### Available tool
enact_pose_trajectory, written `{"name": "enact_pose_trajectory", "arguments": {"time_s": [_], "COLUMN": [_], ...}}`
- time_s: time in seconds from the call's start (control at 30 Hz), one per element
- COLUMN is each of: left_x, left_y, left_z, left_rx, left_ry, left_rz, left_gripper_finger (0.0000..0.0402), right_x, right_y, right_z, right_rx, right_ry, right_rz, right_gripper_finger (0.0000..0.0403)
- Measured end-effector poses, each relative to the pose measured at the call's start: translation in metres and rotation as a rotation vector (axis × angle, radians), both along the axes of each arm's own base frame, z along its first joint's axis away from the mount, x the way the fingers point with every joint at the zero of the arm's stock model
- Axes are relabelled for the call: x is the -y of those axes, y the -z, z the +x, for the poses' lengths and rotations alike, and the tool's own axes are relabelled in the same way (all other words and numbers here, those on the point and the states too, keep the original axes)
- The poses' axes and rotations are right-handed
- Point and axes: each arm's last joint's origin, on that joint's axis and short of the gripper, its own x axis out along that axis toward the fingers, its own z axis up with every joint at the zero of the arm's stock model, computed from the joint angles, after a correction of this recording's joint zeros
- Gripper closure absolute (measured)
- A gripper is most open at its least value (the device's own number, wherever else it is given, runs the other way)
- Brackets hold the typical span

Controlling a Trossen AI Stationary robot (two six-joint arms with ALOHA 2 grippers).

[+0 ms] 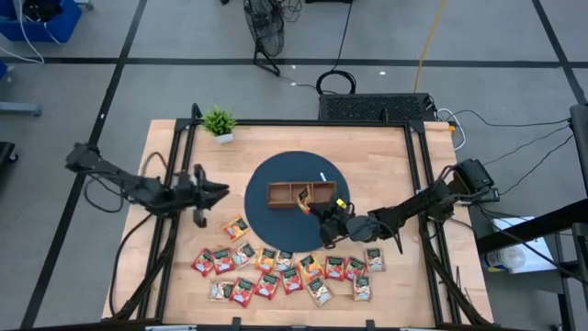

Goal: Pick & Place Tea
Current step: Put the yellow tea bag into the left section of the wooden organizer

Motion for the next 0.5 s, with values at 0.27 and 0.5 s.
{"name": "enact_pose_trajectory", "arguments": {"time_s": [0.27, 0.5], "left_x": [0.003, -0.006], "left_y": [-0.015, -0.036], "left_z": [0.071, 0.113], "left_rx": [-0.171, -0.401], "left_ry": [-0.057, -0.118], "left_rz": [0.054, 0.080], "left_gripper_finger": [0.0246, 0.0143], "right_x": [0.002, 0.002], "right_y": [0.001, 0.001], "right_z": [0.001, 0.001], "right_rx": [-0.003, -0.011], "right_ry": [-0.015, -0.017], "right_rz": [0.011, -0.001], "right_gripper_finger": [0.0400, 0.0399]}}
